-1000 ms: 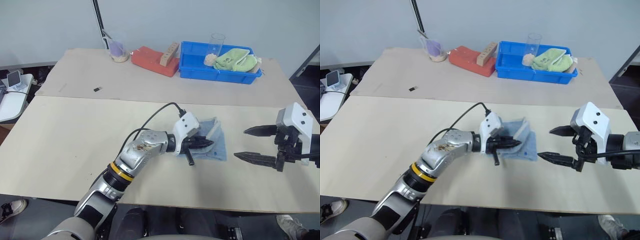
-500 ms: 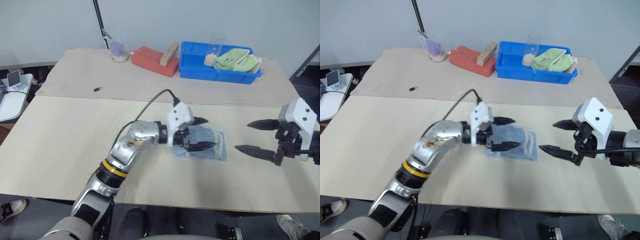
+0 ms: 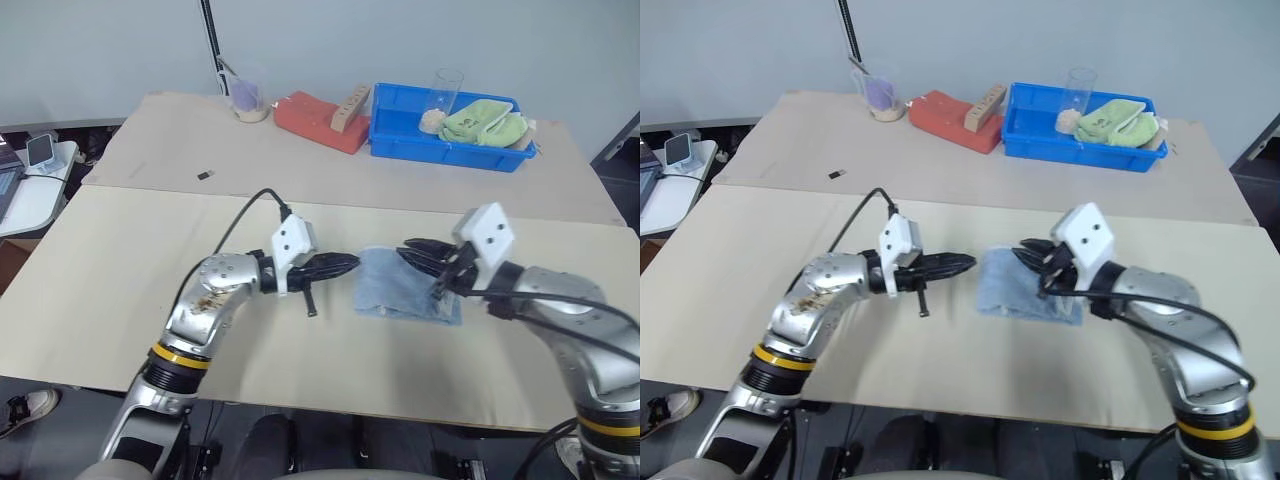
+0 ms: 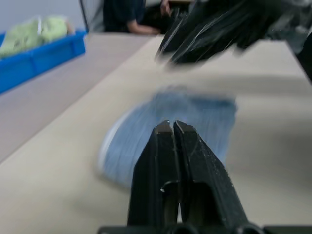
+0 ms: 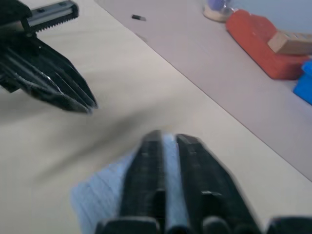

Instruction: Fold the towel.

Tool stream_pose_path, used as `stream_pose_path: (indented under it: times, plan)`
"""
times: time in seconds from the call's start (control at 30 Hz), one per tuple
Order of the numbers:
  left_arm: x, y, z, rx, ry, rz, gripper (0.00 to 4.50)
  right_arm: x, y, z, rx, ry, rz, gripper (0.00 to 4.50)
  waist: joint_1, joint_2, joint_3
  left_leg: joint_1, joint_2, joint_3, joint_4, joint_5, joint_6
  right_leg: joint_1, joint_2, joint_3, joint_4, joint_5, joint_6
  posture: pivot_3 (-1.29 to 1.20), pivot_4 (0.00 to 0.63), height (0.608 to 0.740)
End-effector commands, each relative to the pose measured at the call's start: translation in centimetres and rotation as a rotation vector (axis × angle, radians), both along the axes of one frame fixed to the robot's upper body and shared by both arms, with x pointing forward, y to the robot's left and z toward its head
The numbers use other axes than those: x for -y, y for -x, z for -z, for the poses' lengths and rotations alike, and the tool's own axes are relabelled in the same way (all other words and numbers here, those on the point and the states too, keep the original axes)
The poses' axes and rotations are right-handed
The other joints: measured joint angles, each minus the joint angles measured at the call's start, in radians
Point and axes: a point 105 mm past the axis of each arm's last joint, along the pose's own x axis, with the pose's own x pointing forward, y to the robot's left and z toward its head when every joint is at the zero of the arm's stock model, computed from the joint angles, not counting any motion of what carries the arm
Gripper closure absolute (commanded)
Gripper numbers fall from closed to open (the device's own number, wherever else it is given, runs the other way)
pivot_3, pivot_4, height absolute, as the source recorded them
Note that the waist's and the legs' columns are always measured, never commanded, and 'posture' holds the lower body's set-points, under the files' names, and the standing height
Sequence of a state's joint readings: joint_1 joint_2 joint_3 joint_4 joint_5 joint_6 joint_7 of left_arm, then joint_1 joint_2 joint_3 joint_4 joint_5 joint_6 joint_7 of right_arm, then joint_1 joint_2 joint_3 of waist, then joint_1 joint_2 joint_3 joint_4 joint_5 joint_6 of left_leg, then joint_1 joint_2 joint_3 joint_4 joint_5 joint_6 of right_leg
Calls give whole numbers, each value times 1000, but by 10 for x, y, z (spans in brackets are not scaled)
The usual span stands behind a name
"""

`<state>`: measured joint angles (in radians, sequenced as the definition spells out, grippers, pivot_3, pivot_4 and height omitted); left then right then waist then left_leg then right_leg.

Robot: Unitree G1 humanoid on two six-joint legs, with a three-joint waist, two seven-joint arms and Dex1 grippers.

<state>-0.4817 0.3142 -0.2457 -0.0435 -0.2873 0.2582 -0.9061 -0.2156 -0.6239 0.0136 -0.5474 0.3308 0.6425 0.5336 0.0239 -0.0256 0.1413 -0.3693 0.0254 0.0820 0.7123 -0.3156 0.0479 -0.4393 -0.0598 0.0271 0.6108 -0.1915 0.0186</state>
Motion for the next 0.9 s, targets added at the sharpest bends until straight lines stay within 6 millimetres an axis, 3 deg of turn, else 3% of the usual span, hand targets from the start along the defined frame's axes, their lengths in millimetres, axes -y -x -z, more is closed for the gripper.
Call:
stream_pose_path:
  times: [0.03, 0.17, 0.3, 0.53, 0.6, 0.73, 0.8, 0.9]
  plan:
    - [18, -9, 7, 22, 4, -28, 4500, 4, -11, 21, 43, 21, 108, 4472, -1, 0, 0, 0, -3, 0, 0, 0, 0, 0, 0, 0, 0, 0, 0, 0, 150, 717]
    - [24, -19, 37, -21, -34, -89, 4500, 17, -15, 49, 23, 49, 188, 4472, -12, 1, 0, 0, -3, -1, -1, 0, 0, 0, 0, 0, 1, 0, 0, 0, 150, 717]
    - [15, -32, 64, -65, -79, -201, 4500, 42, -14, 61, 2, 53, 275, 4472, -18, 1, 0, 1, -3, -2, -1, 0, 0, -1, 0, 0, 1, 0, 0, 0, 150, 717]
    - [6, -35, 74, -87, -100, -233, 4500, 76, -7, 57, 8, 50, 368, 4472, -14, 1, 0, 0, -3, -3, -1, 0, 0, 0, 0, 0, 1, 0, 1, 0, 150, 717]
    - [4, -36, 70, -82, -82, -242, 4500, 78, -5, 51, 23, 43, 378, 4472, -15, 1, -1, 0, -1, -3, -1, 0, 0, 0, 0, 0, 1, 0, 1, 0, 150, 717]
    - [1, -28, 23, -15, 65, -209, 4500, 81, 1, 33, 80, 37, 373, 4472, -17, 1, -1, 0, 2, -3, -1, 0, 0, -1, 1, 0, 2, 0, 1, 0, 150, 717]
    - [4, -23, -1, 10, 128, -197, 4500, 75, 0, 25, 108, 31, 354, 4472, -18, 1, 0, 0, 3, -3, -1, 0, 0, -1, 1, 0, 2, 0, 0, 0, 150, 717]
    - [21, -22, -18, 27, 166, -177, 4500, 59, -8, 23, 125, 5, 328, 4472, -16, 1, -1, 1, 2, -3, -1, 0, 0, 0, 1, 0, 2, 0, 0, 0, 150, 717]
